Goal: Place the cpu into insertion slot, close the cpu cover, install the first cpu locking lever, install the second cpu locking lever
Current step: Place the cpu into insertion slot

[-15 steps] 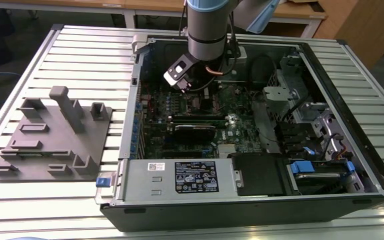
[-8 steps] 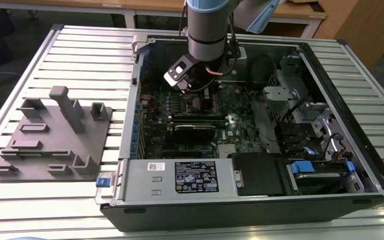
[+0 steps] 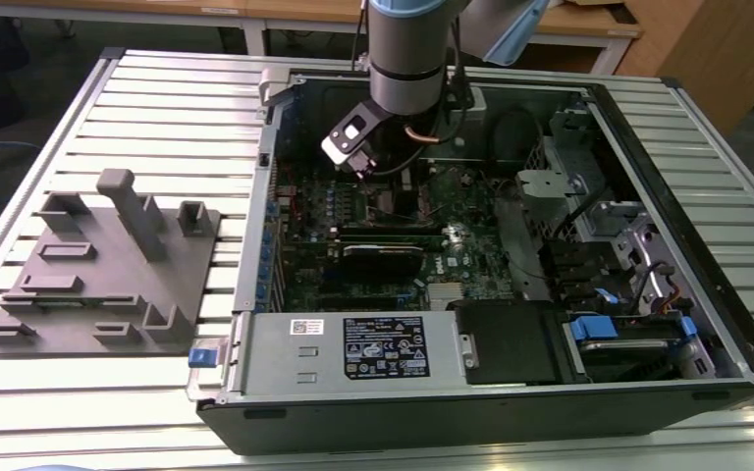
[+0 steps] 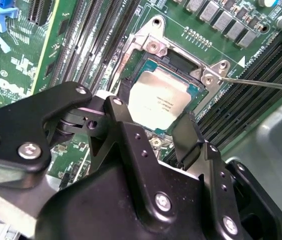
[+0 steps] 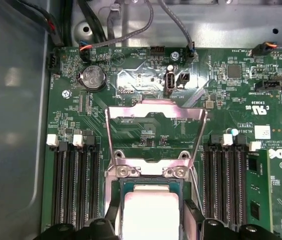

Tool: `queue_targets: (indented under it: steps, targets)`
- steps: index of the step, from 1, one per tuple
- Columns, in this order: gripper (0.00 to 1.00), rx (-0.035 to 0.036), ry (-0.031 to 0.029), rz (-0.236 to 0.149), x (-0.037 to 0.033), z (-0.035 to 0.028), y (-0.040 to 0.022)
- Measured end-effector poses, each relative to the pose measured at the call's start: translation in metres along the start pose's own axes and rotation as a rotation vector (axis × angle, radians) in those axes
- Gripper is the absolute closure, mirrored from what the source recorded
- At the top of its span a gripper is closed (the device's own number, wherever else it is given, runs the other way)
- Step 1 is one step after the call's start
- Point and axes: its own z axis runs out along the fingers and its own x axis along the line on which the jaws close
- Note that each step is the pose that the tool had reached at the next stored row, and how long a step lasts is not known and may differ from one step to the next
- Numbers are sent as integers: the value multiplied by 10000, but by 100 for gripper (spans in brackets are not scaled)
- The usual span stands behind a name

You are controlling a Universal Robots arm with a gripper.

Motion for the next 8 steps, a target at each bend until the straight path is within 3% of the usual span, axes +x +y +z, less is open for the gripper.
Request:
queue_targets:
  steps: [8]
  targets:
    - [40,0,1,0,0,-3,0]
